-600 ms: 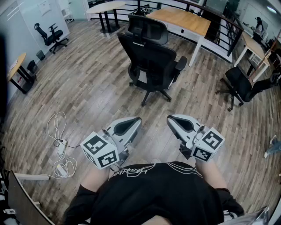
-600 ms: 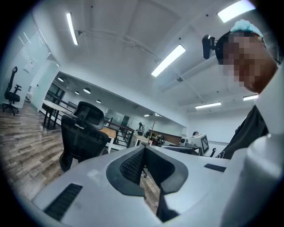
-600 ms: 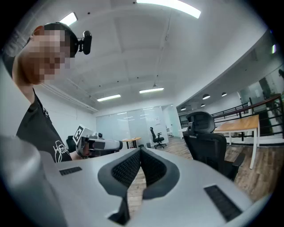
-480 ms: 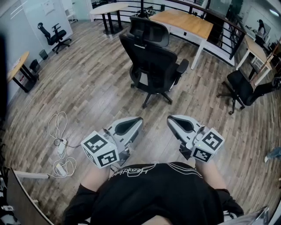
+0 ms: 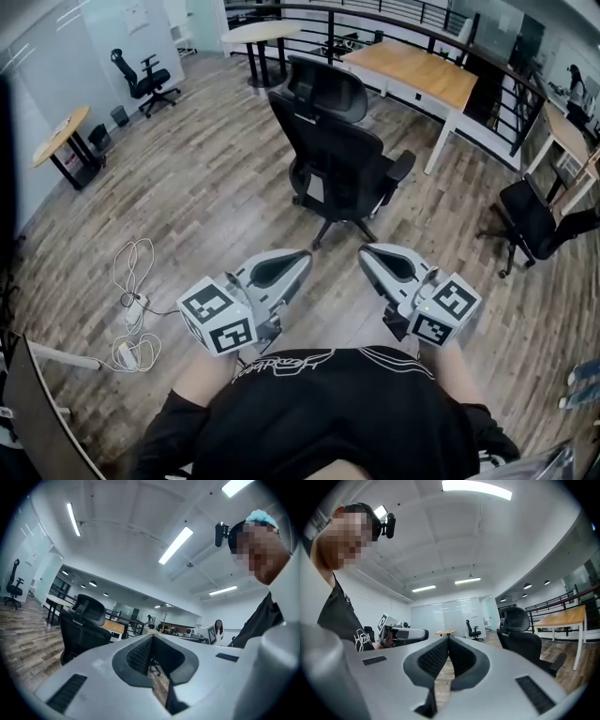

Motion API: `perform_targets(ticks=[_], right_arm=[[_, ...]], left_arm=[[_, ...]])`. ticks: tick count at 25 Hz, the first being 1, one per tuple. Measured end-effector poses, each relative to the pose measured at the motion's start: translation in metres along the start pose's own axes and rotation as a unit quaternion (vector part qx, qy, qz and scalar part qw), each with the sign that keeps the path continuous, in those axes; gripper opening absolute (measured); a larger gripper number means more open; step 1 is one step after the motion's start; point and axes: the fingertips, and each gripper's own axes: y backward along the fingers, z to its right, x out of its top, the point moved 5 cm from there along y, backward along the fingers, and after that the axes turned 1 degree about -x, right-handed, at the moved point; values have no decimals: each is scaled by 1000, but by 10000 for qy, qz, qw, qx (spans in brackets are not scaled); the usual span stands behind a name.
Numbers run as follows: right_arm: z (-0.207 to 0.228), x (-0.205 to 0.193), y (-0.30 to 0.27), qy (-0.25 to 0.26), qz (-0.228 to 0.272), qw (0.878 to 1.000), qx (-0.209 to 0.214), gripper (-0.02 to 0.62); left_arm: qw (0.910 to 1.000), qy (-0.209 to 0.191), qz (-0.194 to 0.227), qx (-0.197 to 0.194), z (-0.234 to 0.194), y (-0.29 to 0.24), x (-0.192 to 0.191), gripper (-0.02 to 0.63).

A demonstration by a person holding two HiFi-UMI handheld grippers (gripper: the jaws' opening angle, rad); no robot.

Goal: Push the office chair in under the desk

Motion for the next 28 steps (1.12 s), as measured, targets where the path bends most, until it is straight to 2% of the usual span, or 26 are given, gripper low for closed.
perform_targets(ticks=[6, 13, 19, 24, 28], right_arm=[[10, -3, -2, -115, 89, 9992, 359, 40], [22, -20, -51, -403, -146, 9973, 597, 40], [47, -40, -130, -629, -395, 9957, 552, 40], [78, -64, -210, -988, -551, 9928, 383, 40], [104, -69, -278, -1077, -630, 9921, 154, 40]], left_arm=[[9990, -83, -29, 442, 0, 0, -7, 8], [9963, 46, 5, 861, -43, 20, -12, 8], [9933, 513, -25, 1035, -132, 39, -18, 8], [9922, 599, -314, 1050, -226, 48, -18, 8], [9920, 673, -504, 940, -299, 52, -11, 8]])
